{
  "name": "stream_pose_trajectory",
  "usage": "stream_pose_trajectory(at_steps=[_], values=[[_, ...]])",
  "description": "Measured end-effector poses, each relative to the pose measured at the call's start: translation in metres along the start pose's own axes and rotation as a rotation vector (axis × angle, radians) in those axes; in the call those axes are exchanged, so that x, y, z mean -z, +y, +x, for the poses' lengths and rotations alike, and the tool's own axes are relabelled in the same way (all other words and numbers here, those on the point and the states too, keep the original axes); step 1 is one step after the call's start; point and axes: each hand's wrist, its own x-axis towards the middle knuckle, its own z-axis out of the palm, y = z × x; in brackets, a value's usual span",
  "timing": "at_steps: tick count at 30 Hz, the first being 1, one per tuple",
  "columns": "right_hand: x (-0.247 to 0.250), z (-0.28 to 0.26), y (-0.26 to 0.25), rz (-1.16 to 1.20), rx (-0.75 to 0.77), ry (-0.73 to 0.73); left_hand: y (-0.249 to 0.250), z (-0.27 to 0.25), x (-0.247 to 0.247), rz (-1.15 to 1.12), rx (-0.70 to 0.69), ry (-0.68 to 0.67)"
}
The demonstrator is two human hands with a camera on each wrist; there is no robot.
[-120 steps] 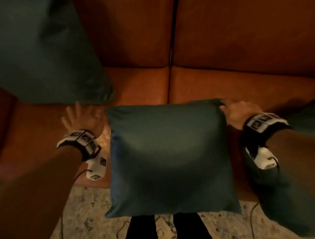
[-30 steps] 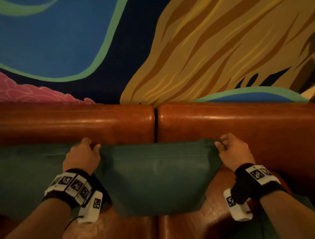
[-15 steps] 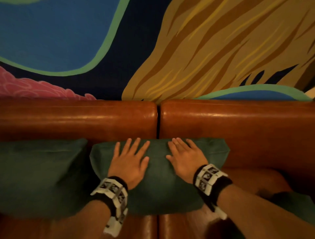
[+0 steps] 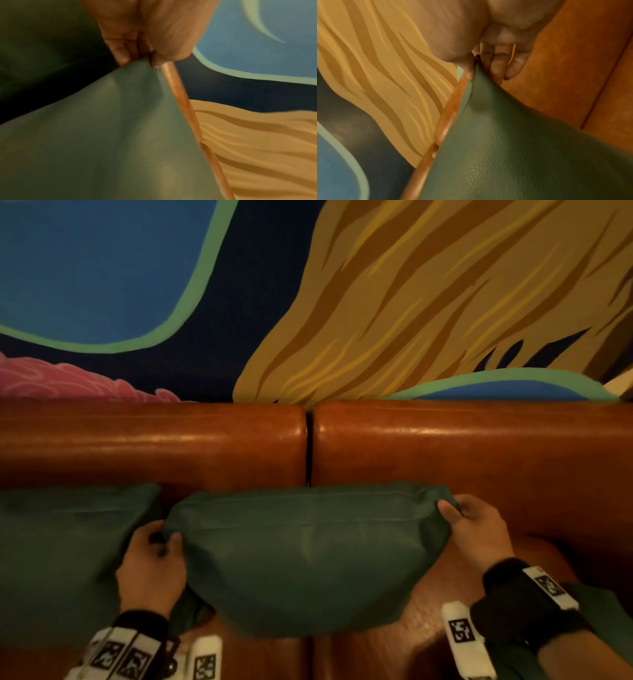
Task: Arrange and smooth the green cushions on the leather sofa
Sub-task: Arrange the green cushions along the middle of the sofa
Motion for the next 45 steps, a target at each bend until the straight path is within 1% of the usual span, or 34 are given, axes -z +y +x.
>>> stream_pose_trajectory(at_steps=[2, 4, 5, 8, 9, 11, 13, 14, 15, 17, 18, 19, 20, 21, 22, 23, 24, 25, 26, 27, 29, 31, 32, 33, 34, 35, 36, 37, 38, 39, 40, 41, 43, 45], values=[[0.007, 0.004, -0.004, 0.155, -0.033, -0.007, 0.011, 0.007, 0.006, 0.039, -0.095, 0.075], [0.007, 0.013, -0.01, 0.257, -0.08, 0.006, 0.023, 0.018, 0.003, 0.062, -0.162, 0.095], [0.005, 0.018, -0.011, 0.222, -0.079, 0.017, 0.028, 0.023, 0.0, 0.074, -0.163, 0.073], [-0.005, 0.028, -0.006, -0.115, -0.063, 0.024, 0.034, 0.029, -0.016, 0.063, -0.082, 0.0], [-0.009, 0.028, -0.004, -0.159, -0.066, 0.013, 0.032, 0.028, -0.019, 0.05, -0.055, -0.006], [-0.01, 0.022, -0.003, -0.154, -0.085, 0.014, 0.028, 0.024, -0.02, 0.029, -0.054, 0.002], [-0.004, 0.014, -0.009, -0.129, -0.085, 0.04, 0.023, 0.021, -0.015, 0.007, -0.101, 0.026], [0.0, 0.01, -0.016, -0.125, -0.055, 0.073, 0.023, 0.02, -0.01, 0.0, -0.149, 0.052], [0.005, 0.005, -0.025, -0.166, 0.016, 0.119, 0.023, 0.018, -0.007, 0.007, -0.217, 0.083], [0.004, -0.007, -0.046, -0.335, 0.279, 0.191, 0.033, 0.008, -0.006, 0.091, -0.418, 0.137], [-0.005, -0.012, -0.058, -0.404, 0.435, 0.184, 0.041, 0.001, -0.011, 0.152, -0.553, 0.139], [-0.019, -0.018, -0.071, -0.452, 0.578, 0.144, 0.053, -0.008, -0.02, 0.211, -0.699, 0.108], [-0.038, -0.023, -0.084, -0.488, 0.681, 0.061, 0.067, -0.017, -0.032, 0.266, -0.833, 0.037], [-0.061, -0.029, -0.095, -0.529, 0.738, -0.058, 0.078, -0.025, -0.047, 0.33, -0.943, -0.064], [-0.084, -0.036, -0.103, -0.601, 0.756, -0.204, 0.086, -0.033, -0.063, 0.416, -1.015, -0.177], [-0.105, -0.042, -0.106, -0.685, 0.753, -0.335, 0.09, -0.035, -0.076, 0.522, -1.031, -0.288], [-0.118, -0.043, -0.106, -0.776, 0.733, -0.427, 0.091, -0.032, -0.084, 0.631, -0.993, -0.368], [-0.123, -0.039, -0.1, -0.854, 0.737, -0.474, 0.085, -0.022, -0.087, 0.727, -0.929, -0.405], [-0.121, -0.033, -0.09, -0.928, 0.77, -0.485, 0.077, -0.008, -0.086, 0.794, -0.865, -0.401], [-0.113, -0.024, -0.079, -0.994, 0.784, -0.453, 0.068, 0.008, -0.08, 0.841, -0.791, -0.379], [-0.082, -0.007, -0.06, -1.085, 0.718, -0.382, 0.046, 0.04, -0.058, 0.899, -0.594, -0.342], [-0.046, 0.006, -0.041, -1.141, 0.591, -0.347, 0.03, 0.059, -0.031, 0.815, -0.4, -0.353], [-0.029, 0.011, -0.037, -1.126, 0.562, -0.318, 0.027, 0.061, -0.021, 0.752, -0.361, -0.341], [-0.019, 0.013, -0.038, -1.077, 0.562, -0.274, 0.027, 0.059, -0.016, 0.717, -0.397, -0.285], [-0.017, 0.012, -0.043, -1.049, 0.585, -0.209, 0.033, 0.05, -0.017, 0.711, -0.502, -0.208], [-0.022, 0.008, -0.053, -1.023, 0.635, -0.14, 0.043, 0.037, -0.023, 0.691, -0.646, -0.143], [-0.036, 0.0, -0.063, -0.982, 0.708, -0.091, 0.056, 0.019, -0.034, 0.641, -0.794, -0.119], [-0.055, -0.009, -0.07, -0.941, 0.795, -0.064, 0.068, -0.001, -0.05, 0.594, -0.927, -0.132], [-0.077, -0.018, -0.073, -0.924, 0.878, -0.08, 0.075, -0.02, -0.066, 0.589, -1.039, -0.174], [-0.095, -0.023, -0.073, -0.945, 0.949, -0.112, 0.079, -0.035, -0.08, 0.611, -1.102, -0.233], [-0.105, -0.026, -0.071, -0.99, 0.971, -0.162, 0.079, -0.042, -0.089, 0.657, -1.106, -0.292], [-0.106, -0.024, -0.065, -1.031, 0.947, -0.214, 0.073, -0.037, -0.091, 0.705, -1.068, -0.313], [-0.082, -0.005, -0.049, -1.078, 0.802, -0.255, 0.05, -0.006, -0.08, 0.768, -0.91, -0.245], [-0.042, 0.015, -0.033, -1.123, 0.665, -0.208, 0.025, 0.029, -0.055, 0.768, -0.711, -0.187]])
